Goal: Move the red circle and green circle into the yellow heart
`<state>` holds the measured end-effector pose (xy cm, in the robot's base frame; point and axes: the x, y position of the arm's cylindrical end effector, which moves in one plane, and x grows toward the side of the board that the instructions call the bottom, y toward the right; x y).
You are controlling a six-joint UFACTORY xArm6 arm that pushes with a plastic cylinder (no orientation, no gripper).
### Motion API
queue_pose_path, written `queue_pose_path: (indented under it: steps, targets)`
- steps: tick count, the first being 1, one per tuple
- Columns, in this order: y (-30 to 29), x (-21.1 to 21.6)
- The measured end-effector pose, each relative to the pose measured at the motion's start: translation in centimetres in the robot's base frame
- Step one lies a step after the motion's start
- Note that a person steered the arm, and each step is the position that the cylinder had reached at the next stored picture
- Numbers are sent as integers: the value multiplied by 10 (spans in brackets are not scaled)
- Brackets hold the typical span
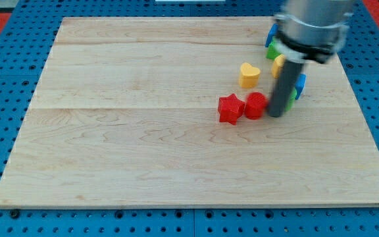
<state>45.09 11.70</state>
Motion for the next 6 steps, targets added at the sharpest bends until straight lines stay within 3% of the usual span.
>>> queue_pose_path:
  steps: [2,3,4,6]
  targets:
    - [61,15]
    - [63,-1]
    - [23,-36]
    - [48,32]
